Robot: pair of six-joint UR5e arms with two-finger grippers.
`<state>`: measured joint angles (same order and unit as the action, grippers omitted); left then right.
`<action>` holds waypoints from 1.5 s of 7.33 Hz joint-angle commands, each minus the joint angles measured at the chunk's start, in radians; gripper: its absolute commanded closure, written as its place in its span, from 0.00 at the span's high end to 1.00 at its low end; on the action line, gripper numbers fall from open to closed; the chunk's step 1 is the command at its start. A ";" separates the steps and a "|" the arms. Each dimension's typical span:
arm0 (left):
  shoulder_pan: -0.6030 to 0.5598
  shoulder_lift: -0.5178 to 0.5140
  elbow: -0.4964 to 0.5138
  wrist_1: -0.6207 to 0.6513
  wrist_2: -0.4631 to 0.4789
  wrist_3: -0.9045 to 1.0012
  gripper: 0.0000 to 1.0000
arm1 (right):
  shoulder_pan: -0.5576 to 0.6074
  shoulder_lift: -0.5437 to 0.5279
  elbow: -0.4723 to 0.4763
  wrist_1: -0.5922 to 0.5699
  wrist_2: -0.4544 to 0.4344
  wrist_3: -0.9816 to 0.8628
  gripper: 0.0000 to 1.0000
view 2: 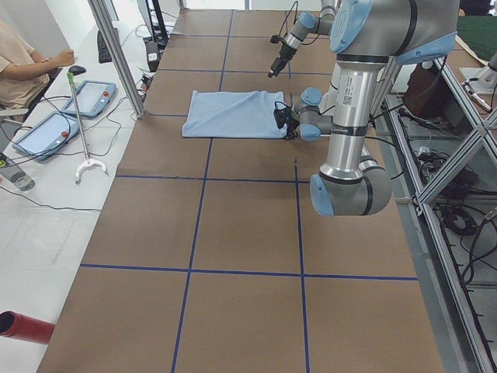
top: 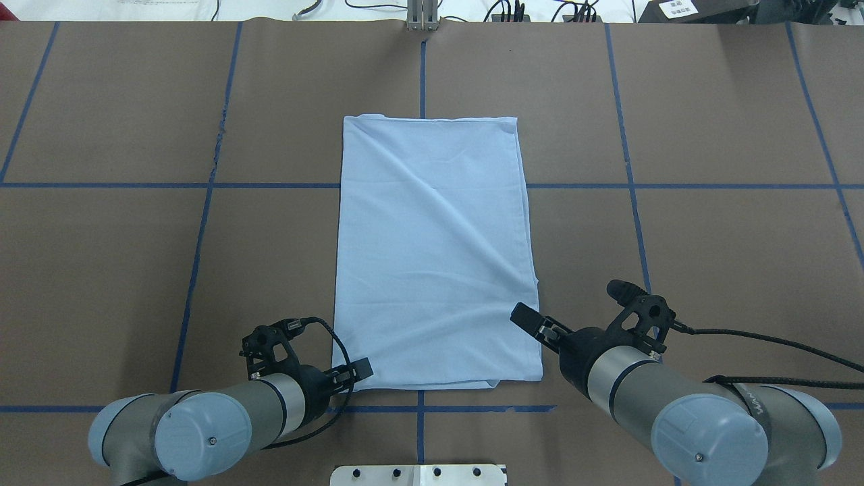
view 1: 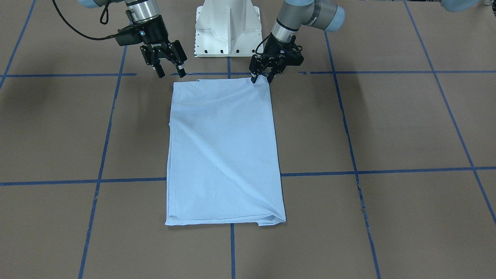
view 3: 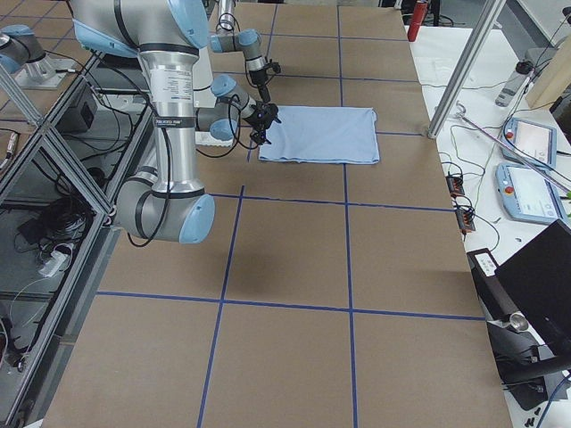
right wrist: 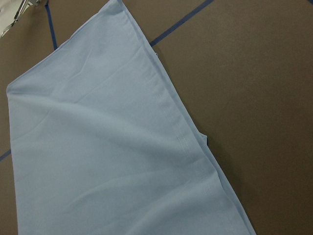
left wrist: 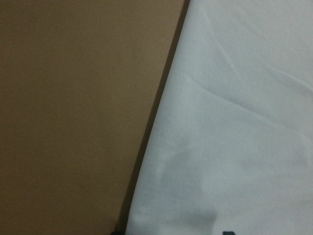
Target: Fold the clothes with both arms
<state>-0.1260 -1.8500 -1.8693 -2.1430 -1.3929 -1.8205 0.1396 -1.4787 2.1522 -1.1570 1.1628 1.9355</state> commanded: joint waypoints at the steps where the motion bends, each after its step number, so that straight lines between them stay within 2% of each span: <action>1: 0.000 0.000 -0.004 0.000 0.002 0.000 0.31 | 0.000 0.000 0.000 -0.001 0.000 0.000 1.00; 2: 0.002 0.000 0.002 0.000 0.002 0.001 0.22 | 0.000 0.000 -0.003 -0.001 0.000 0.000 1.00; 3: 0.002 0.000 0.001 0.000 0.002 0.001 0.17 | -0.002 0.003 -0.018 0.000 0.000 0.000 1.00; 4: 0.002 -0.002 0.001 0.000 0.002 0.001 0.00 | -0.012 0.012 -0.031 -0.001 -0.002 0.031 0.99; 5: 0.003 -0.002 0.001 0.000 0.002 0.001 0.00 | -0.041 0.023 -0.028 -0.012 -0.021 0.142 0.92; 6: 0.002 -0.002 -0.001 0.000 0.003 0.001 0.00 | -0.069 0.055 -0.025 -0.065 -0.049 0.202 0.89; 8: 0.002 -0.002 -0.005 -0.002 0.003 0.001 0.00 | -0.107 0.157 -0.035 -0.284 -0.043 0.362 0.83; 9: 0.002 -0.002 -0.007 -0.002 0.003 0.001 0.00 | -0.123 0.199 -0.075 -0.341 -0.041 0.437 0.75; 10: 0.002 -0.002 -0.007 -0.002 0.005 0.000 0.00 | -0.121 0.236 -0.137 -0.343 -0.035 0.444 0.75; 11: 0.002 -0.002 -0.008 -0.002 0.005 -0.002 0.00 | -0.121 0.244 -0.146 -0.343 -0.034 0.450 0.75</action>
<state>-0.1242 -1.8515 -1.8762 -2.1445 -1.3888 -1.8207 0.0208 -1.2608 2.0380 -1.4865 1.1255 2.3656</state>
